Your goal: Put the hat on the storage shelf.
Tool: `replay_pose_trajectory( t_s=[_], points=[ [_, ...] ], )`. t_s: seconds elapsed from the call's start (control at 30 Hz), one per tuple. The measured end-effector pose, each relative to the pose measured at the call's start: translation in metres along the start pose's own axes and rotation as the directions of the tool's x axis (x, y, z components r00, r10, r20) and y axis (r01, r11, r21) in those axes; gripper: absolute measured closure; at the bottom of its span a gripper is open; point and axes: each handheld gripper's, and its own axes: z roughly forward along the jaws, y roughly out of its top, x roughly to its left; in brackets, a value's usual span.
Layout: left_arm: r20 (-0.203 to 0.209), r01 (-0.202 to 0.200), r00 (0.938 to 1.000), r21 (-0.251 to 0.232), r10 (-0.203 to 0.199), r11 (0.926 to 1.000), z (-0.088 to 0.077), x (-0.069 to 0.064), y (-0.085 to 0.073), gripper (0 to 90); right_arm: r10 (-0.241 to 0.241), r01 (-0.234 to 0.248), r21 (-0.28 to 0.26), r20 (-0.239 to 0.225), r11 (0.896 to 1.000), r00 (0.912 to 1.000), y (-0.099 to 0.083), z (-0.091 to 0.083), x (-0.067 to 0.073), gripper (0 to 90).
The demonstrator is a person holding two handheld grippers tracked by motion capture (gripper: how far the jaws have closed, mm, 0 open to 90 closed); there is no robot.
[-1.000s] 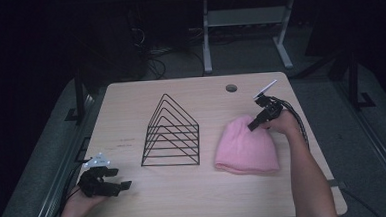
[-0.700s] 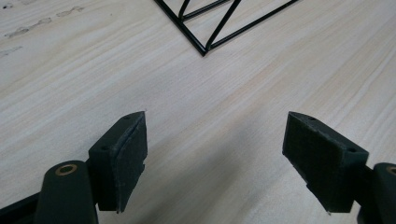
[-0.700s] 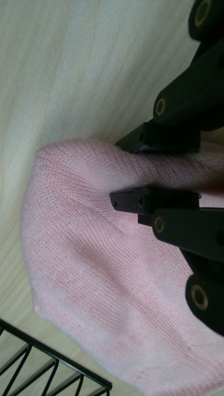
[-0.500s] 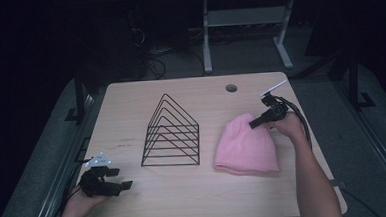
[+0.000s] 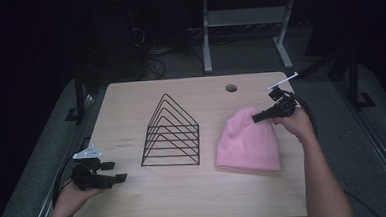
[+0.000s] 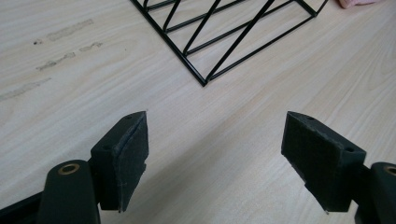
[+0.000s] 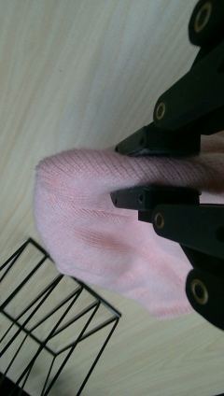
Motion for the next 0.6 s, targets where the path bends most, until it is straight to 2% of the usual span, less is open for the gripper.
replay_pose_trajectory(
  t_s=[0.17,0.33,0.6],
  points=[
    [-0.005,-0.031,0.9995,0.008,0.031,0.9995,-0.004,0.0,0.007,23.1,-0.035,0.036,-0.051,0.004,0.998,0.9994,0.008,-0.018,0.014,77.5],
    [-0.003,-0.054,0.9985,0.029,0.054,0.9981,-0.007,0.0,0.016,23.1,-0.079,0.08,-0.068,0.017,0.994,0.9967,0.02,-0.035,0.029,77.9],
    [0.023,-0.075,0.997,0.029,0.074,0.9968,-0.013,-0.004,0.034,23.1,-0.116,0.119,-0.113,0.03,0.986,0.9928,0.035,-0.059,0.044,78.2]
  ],
)
